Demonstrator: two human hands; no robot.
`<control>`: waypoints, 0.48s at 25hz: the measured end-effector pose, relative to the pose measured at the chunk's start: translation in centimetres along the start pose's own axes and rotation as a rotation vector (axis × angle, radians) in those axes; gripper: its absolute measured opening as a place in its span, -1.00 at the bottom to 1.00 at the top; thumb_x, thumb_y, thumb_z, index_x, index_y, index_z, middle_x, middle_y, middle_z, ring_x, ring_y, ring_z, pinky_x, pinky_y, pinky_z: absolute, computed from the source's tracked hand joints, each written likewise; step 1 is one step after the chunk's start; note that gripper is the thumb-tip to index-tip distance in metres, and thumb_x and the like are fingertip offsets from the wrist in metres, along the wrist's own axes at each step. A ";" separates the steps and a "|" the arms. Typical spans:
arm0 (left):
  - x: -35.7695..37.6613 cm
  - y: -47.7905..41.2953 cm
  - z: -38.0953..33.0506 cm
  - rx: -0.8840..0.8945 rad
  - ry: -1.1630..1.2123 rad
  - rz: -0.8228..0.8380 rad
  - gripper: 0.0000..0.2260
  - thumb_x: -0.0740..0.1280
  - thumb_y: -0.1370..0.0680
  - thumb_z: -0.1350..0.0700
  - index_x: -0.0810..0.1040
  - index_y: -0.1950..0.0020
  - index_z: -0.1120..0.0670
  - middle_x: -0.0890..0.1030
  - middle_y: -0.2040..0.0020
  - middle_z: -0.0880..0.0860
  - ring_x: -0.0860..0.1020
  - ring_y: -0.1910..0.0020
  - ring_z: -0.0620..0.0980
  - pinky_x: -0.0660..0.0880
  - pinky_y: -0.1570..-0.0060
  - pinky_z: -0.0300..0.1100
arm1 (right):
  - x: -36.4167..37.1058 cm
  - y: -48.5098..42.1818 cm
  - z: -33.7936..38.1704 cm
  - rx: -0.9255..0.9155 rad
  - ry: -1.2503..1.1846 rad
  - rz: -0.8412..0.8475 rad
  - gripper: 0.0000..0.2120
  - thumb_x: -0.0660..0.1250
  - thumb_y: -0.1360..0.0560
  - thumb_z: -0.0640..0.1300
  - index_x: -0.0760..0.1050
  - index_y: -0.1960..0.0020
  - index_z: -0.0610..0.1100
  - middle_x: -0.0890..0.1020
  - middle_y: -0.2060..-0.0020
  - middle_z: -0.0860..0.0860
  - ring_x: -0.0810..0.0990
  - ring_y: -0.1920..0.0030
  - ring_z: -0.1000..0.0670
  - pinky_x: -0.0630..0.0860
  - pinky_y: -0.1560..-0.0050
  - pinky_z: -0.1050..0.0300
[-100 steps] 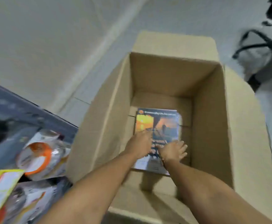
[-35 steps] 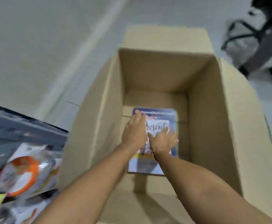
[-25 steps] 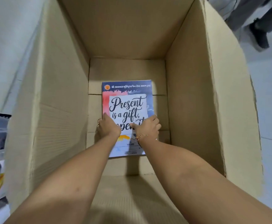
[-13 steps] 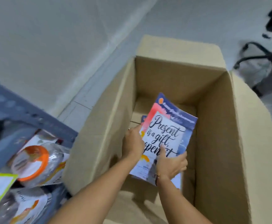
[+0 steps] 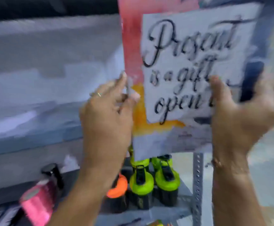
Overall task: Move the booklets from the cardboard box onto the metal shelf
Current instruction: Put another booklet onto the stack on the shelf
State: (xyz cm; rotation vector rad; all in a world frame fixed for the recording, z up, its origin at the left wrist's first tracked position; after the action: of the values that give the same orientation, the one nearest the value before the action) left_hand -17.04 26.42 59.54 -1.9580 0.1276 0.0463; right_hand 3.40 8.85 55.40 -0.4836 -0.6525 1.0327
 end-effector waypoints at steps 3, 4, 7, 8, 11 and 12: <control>-3.1 -8.3 4.9 -0.140 -0.181 0.060 -0.73 0.40 -0.43 0.14 0.63 -0.12 0.04 0.69 0.14 0.09 0.55 0.18 -0.19 0.48 0.14 -0.28 | 8.5 -0.8 7.8 -0.124 -0.028 0.309 -0.68 0.36 -0.40 -0.01 0.52 0.02 -0.25 0.59 0.04 -0.24 0.54 0.02 -0.20 0.32 0.09 0.03; -3.2 -10.4 7.3 -0.184 -0.222 0.093 -0.77 0.40 -0.42 0.14 0.65 -0.07 0.10 0.66 0.19 0.17 0.54 0.16 -0.15 0.48 0.12 -0.22 | 11.7 -0.7 9.7 -0.148 0.059 0.414 -0.83 0.33 -0.43 -0.10 0.49 0.16 -0.23 0.56 0.15 -0.23 0.51 0.13 -0.20 0.27 0.19 0.01; -2.1 -14.5 15.0 -0.315 -0.406 0.181 -0.80 0.42 -0.41 0.20 0.64 0.05 0.30 0.52 0.26 0.20 0.51 0.11 -0.09 0.50 0.10 -0.12 | 18.8 1.2 10.5 -0.172 0.136 0.631 -0.78 0.19 -0.45 -0.34 0.39 0.37 -0.21 0.50 0.34 -0.24 0.46 0.32 -0.19 0.30 0.29 0.02; -1.5 -15.0 17.3 -0.366 -0.459 0.205 -0.79 0.44 -0.40 0.22 0.63 0.04 0.32 0.56 0.22 0.23 0.56 0.08 -0.03 0.54 0.05 -0.06 | 20.4 1.7 10.0 -0.149 0.153 0.683 -0.83 0.16 -0.48 -0.36 0.48 0.23 -0.27 0.58 0.23 -0.28 0.54 0.19 -0.24 0.43 0.19 -0.01; 1.7 -13.1 23.0 -0.470 -0.714 0.436 -0.78 0.40 -0.41 0.20 0.62 -0.01 0.27 0.65 -0.02 0.23 0.60 -0.07 0.19 0.52 -0.04 -0.03 | 24.9 5.4 6.2 -0.089 0.325 0.953 -0.79 0.14 -0.53 -0.34 0.42 -0.14 -0.36 0.53 -0.14 -0.30 0.51 -0.16 -0.25 0.48 -0.16 -0.04; 3.1 -12.0 24.4 -0.474 -0.777 0.550 -0.77 0.37 -0.42 0.21 0.60 -0.03 0.27 0.64 -0.07 0.23 0.58 -0.10 0.21 0.51 -0.06 -0.03 | 25.8 6.9 4.5 -0.082 0.441 1.068 -0.77 0.14 -0.52 -0.34 0.40 -0.16 -0.35 0.50 -0.19 -0.29 0.49 -0.18 -0.25 0.45 -0.21 -0.06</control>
State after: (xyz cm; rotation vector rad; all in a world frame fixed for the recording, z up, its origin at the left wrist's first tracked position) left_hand -11.96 53.23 60.96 -2.1670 0.1413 1.2755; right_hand 5.18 35.31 61.01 -1.1532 0.0146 1.8160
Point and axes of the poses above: each hand's wrist, its own y-axis away from the middle knuckle, its own x-axis out of the palm, z = x × y, the point moved 10 cm from there along -y, towards the middle knuckle
